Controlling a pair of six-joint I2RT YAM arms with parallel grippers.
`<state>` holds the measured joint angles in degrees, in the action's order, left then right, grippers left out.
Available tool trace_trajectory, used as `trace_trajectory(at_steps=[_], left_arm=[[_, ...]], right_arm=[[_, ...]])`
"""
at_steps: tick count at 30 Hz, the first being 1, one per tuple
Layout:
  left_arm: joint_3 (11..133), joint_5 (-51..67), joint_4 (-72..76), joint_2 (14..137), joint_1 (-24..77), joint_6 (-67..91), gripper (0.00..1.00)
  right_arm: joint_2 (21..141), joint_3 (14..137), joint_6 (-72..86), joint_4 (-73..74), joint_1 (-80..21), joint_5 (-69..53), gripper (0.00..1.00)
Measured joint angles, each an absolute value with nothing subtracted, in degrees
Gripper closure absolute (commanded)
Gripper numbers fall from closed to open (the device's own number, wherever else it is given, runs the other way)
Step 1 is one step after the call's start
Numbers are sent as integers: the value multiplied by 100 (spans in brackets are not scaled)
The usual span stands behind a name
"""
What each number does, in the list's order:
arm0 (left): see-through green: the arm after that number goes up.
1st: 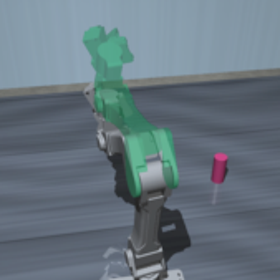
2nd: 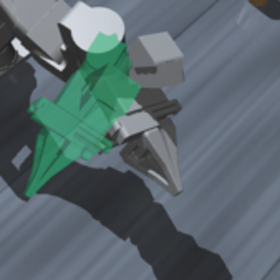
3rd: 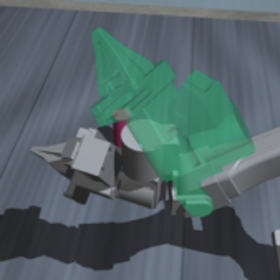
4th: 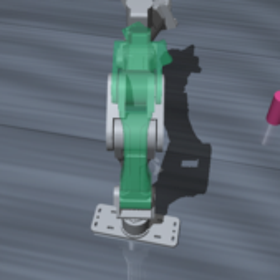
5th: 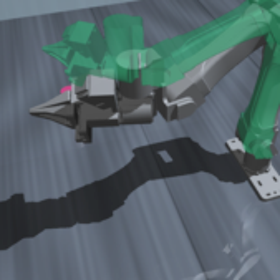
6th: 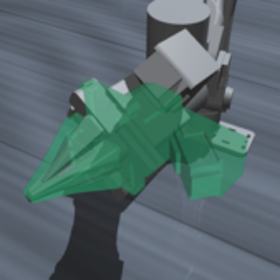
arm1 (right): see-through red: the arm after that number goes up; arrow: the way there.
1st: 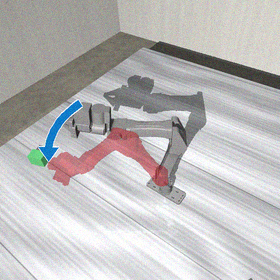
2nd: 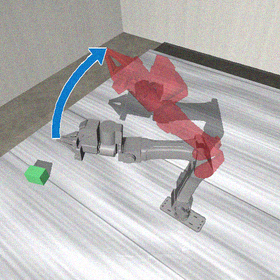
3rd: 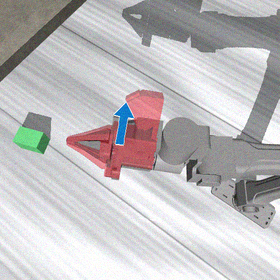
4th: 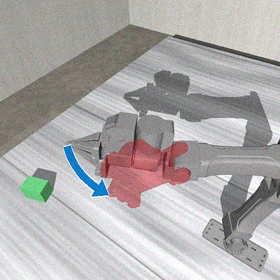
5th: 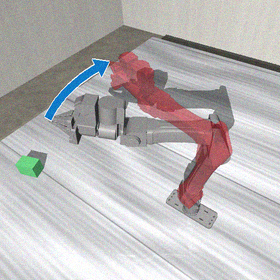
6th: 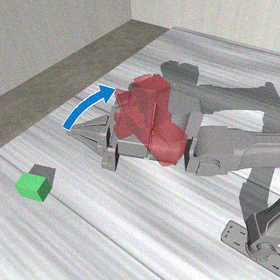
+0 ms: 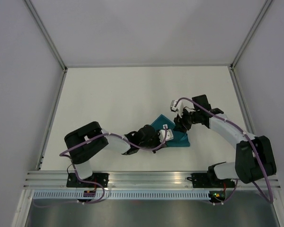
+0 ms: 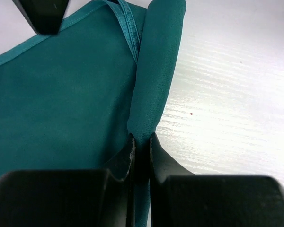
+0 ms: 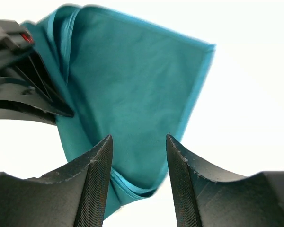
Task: Fold the napkin, place the utensils inside, and roll it up
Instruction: Roll the napkin with the utensil
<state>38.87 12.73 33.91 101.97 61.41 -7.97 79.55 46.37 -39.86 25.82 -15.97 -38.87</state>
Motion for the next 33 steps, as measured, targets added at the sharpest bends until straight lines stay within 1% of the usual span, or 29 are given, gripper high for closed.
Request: trace_trajectory(at_steps=[4,12,18,22,28,33], left_arm=[[3992,1872,3242,10250,5846,-373,98],[4654,2915,2810,10744,5378,388,98],[5015,3723,2694,11137,5054,998,98],[5194,4117,2596,11330,4890,1313,98],[5649,4615,2067,11642,4692,1640,98],[5896,5000,1833,11883,4556,1931,98]], right_arm=[[7314,4383,-3876,2259,-1601,-3726,45],[6814,3682,-4053,2196,-1621,-3586,44],[6368,3570,-4252,2272,-1721,-3483,43],[6154,3356,-4460,2244,-2069,-3380,43],[6112,2910,-4716,2187,-2803,-3135,42],[6114,2705,-4890,1964,-3124,-2845,42]])
